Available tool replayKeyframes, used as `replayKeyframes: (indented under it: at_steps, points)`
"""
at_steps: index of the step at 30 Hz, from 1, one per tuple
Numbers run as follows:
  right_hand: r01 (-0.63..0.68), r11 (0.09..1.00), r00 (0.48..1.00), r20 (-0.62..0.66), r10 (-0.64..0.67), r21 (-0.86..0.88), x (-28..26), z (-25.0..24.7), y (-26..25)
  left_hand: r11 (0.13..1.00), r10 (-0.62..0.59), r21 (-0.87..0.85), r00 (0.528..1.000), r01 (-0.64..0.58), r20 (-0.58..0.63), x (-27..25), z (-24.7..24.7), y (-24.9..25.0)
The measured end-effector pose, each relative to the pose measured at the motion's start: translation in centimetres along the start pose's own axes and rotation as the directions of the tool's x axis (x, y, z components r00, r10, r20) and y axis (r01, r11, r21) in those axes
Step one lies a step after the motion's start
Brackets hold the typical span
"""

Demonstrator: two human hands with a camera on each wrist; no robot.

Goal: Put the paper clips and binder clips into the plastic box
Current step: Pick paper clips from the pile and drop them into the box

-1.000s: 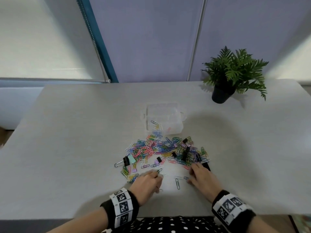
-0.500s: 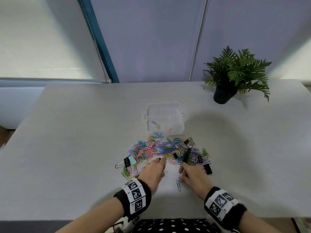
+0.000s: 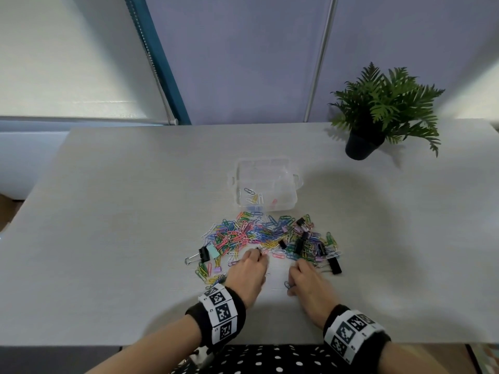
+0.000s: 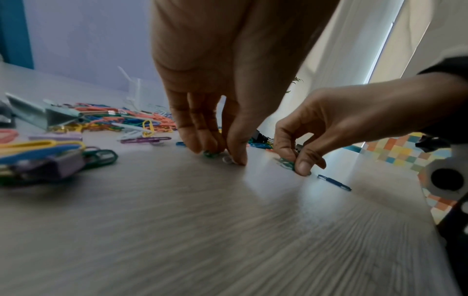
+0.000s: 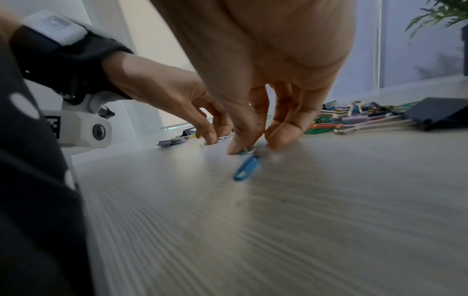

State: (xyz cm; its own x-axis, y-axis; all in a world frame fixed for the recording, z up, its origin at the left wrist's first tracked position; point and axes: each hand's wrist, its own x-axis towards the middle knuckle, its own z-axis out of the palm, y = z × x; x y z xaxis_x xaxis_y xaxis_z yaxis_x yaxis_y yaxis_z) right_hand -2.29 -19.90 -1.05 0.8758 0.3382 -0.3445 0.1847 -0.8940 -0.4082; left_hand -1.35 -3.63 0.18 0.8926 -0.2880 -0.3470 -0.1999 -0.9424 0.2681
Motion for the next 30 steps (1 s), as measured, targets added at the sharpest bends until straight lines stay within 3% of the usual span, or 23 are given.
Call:
replayKeyframes:
  at_steps: [5,9,12,15,19,23,30]
  points:
    - [0.08,0.992,0.996,-0.024,-0.083,-0.093,-0.6,0.1,0.0,0.991,0.065,0.117,0.998,-0.063,-0.007,-0.7,0.9,-0.5]
    - [0.148,0.988,0.989,-0.017,-0.149,-0.049,-0.8,-0.1,0.0,0.991,0.133,-0.009,0.991,-0.133,-0.035,-1.3,0.4,-1.5]
    - [0.16,0.987,0.987,0.006,-0.16,-0.028,-0.1,-0.6,0.3,0.972,0.072,-0.214,0.991,-0.095,-0.109,-1.5,-1.0,-3.3]
    - [0.121,0.991,0.993,-0.017,-0.12,0.055,1.4,-0.9,0.0,0.953,-0.044,-0.304,0.992,0.006,-0.12,-0.9,-2.0,-5.7]
    - [0.137,0.984,0.989,-0.07,-0.13,0.116,3.3,-1.5,-1.3,0.962,-0.055,-0.272,0.995,0.03,-0.084,-0.4,-2.5,-6.1]
    - [0.146,0.98,0.989,0.009,-0.148,0.134,4.1,-1.2,-2.7,0.965,-0.02,-0.263,0.995,-0.005,-0.094,-0.3,-1.6,-4.8]
    - [0.239,0.971,0.971,-0.027,-0.239,0.017,5.4,0.2,-3.6,0.974,-0.078,-0.219,0.993,0.057,-0.09,0.0,-0.8,-2.7]
